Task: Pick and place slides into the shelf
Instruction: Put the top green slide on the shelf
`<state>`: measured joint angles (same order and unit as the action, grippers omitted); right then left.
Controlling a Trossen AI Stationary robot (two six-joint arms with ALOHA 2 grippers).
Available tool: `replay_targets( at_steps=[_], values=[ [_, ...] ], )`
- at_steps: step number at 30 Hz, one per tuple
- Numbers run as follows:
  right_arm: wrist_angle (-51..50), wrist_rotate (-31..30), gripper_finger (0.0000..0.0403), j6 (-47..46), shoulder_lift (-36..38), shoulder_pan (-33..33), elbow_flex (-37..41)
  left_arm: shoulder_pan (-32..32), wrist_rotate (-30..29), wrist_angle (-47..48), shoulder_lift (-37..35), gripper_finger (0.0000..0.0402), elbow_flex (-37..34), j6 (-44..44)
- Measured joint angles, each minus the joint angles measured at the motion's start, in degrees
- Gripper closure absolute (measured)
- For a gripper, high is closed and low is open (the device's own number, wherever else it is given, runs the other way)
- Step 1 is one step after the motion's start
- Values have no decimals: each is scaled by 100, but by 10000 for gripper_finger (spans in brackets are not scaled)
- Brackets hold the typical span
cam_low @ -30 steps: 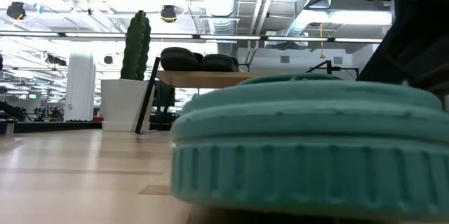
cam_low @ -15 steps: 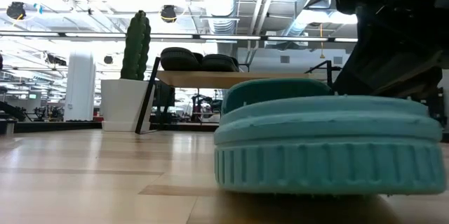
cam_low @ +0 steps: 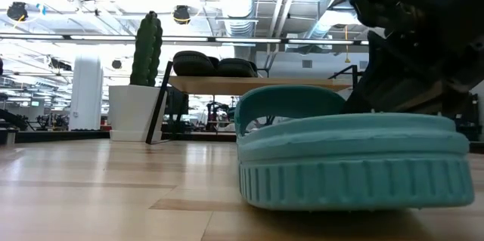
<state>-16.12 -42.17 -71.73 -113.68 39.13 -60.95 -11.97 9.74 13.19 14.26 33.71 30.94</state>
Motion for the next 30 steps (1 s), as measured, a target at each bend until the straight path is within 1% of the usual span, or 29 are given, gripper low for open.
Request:
replay_targets(
  at_steps=[5,10,16,21,26,30],
  values=[
    [63,-274,398,-236,-128,224,-15,-2,1,2,0,401,0,0],
    [-213,-544,400,-179,-60,529,-226,0,0,3,0,401,0,-2],
    [-491,-419,402,-120,-60,787,-615,0,0,35,0,401,0,-2],
    [-567,-746,402,126,-55,752,-805,0,0,36,0,401,0,-2],
    [-1172,-947,402,109,-47,686,-1092,0,0,35,1,401,0,-2],
    [-1605,-1326,402,125,-42,588,-1361,0,0,35,0,401,0,-2]
  ],
)
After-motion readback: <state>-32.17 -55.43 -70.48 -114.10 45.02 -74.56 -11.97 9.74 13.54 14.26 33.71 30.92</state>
